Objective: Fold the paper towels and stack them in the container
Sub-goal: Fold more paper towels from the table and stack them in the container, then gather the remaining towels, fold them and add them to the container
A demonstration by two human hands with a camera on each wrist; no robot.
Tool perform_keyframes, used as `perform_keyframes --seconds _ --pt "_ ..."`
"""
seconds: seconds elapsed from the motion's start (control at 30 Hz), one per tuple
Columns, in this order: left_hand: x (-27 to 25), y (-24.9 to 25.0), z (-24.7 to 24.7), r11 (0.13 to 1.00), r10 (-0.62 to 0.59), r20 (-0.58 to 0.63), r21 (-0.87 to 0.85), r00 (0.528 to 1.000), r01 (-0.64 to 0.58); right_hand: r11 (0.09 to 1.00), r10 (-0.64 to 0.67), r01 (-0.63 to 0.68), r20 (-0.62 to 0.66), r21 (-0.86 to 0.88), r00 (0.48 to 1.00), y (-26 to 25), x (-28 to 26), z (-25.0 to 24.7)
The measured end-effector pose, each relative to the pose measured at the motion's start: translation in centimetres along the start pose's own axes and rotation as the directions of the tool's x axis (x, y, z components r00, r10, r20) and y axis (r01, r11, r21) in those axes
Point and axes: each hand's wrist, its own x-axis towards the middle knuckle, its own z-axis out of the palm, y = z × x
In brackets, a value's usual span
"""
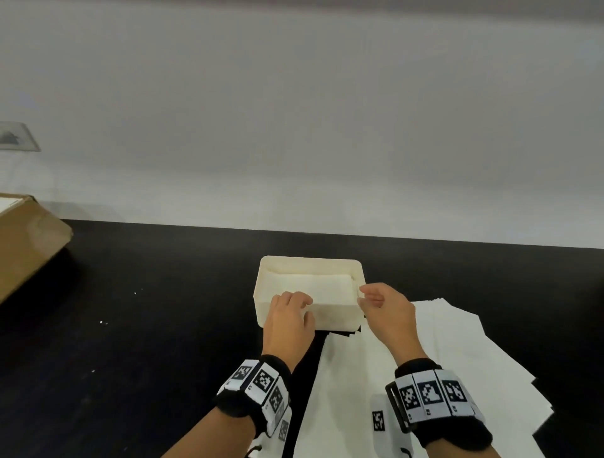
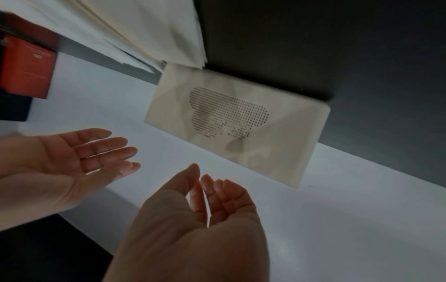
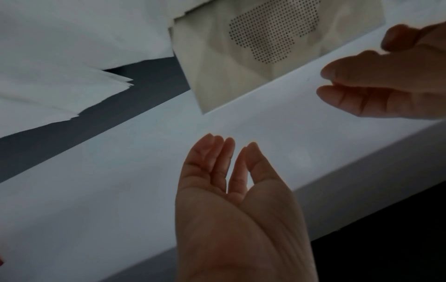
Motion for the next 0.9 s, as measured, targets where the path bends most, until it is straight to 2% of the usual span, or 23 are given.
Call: perform_keyframes --seconds 0.13,0.23,0.37,0.43,0.57,0.9 --pt "-3.6 0.3 1.1 0.999 -0.022 0.069 -0.036 0.997 0.024 0.995 0.059 -0.056 0.031 -0.081 0.998 2.5 -2.4 -1.0" --pt "-5.5 0.3 2.7 0.998 -0.056 0.183 0.004 0.982 0.056 0.983 0.135 -0.122 0.098 -0.135 0.986 5.2 -4.0 -1.0" --pt "-7.1 0.3 4.6 0.962 -0.259 0.372 0.180 0.892 0.205 0.937 0.233 -0.177 0.161 -0.302 0.959 8.5 -5.6 -0.4" --pt "-7.5 0.3 5.2 0.931 -0.349 0.393 0.247 0.851 0.268 0.904 0.281 -0.204 0.161 -0.377 0.946 9.2 -6.1 -0.4" --pt "-7.6 0.3 5.8 0.904 -0.412 0.393 0.290 0.822 0.314 0.854 0.344 -0.240 0.153 -0.462 0.927 10.4 -6.5 -0.2" --pt "-6.4 0.7 6.3 0.859 -0.506 0.479 0.205 0.717 0.470 0.840 0.469 -0.387 0.151 -0.380 0.870 10.8 -5.2 -0.7"
